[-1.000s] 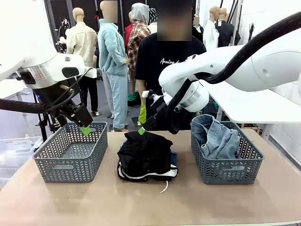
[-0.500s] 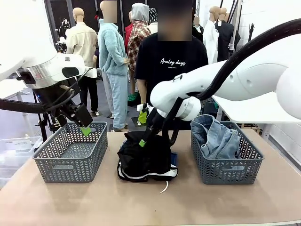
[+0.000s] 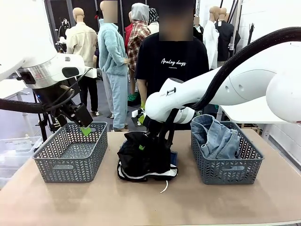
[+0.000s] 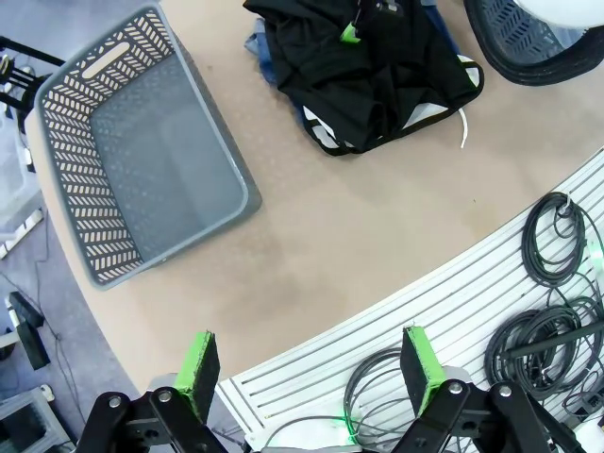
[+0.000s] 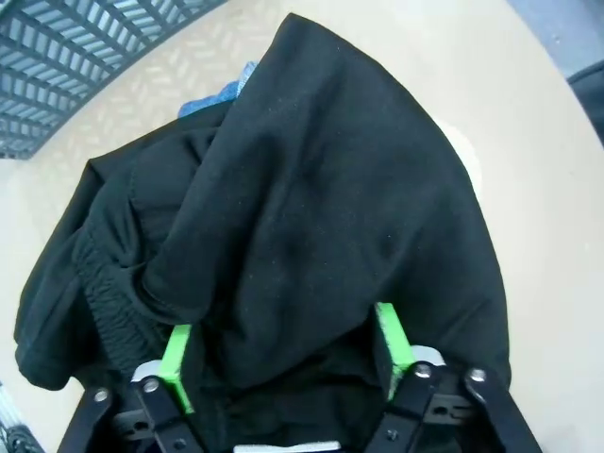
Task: Sort the tops and bottoms.
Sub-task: Lift clothes from the center of the table with your right hand.
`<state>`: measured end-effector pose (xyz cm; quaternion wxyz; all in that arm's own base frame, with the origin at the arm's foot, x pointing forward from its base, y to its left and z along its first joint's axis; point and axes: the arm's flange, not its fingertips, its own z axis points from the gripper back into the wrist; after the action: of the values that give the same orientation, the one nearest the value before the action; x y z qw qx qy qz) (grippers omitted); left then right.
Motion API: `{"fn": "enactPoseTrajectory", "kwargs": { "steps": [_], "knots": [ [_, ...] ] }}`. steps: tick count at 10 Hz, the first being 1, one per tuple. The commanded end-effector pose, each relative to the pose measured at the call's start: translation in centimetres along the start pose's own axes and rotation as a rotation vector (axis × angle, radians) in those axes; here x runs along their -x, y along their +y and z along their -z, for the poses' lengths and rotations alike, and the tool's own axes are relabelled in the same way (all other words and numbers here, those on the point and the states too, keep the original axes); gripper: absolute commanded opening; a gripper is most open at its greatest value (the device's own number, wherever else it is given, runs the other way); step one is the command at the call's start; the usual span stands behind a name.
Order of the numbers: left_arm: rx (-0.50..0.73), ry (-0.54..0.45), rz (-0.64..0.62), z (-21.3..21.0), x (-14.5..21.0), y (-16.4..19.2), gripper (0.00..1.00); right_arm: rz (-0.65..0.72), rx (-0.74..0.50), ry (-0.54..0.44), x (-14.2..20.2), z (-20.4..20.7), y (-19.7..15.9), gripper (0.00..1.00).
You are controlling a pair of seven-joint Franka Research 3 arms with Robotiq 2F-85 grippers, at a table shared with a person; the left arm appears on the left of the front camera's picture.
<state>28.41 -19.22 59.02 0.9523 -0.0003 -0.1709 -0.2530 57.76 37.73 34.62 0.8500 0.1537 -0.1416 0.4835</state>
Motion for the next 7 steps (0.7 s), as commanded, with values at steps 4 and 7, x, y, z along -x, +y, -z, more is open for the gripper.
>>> {"fn": "enactPoseTrajectory", "kwargs": {
  "steps": [4, 7],
  "knots": [
    [-0.006, -0.002, -0.013, 0.0, 0.2, 0.1, 1.00, 0.034, -0.055, 0.017, -0.7, 0.1, -0.3, 0.00],
    [-0.006, -0.002, -0.013, 0.0, 0.2, 0.1, 1.00, 0.058, -0.069, -0.045, 0.0, -1.2, -0.4, 0.00]
  ]
}}
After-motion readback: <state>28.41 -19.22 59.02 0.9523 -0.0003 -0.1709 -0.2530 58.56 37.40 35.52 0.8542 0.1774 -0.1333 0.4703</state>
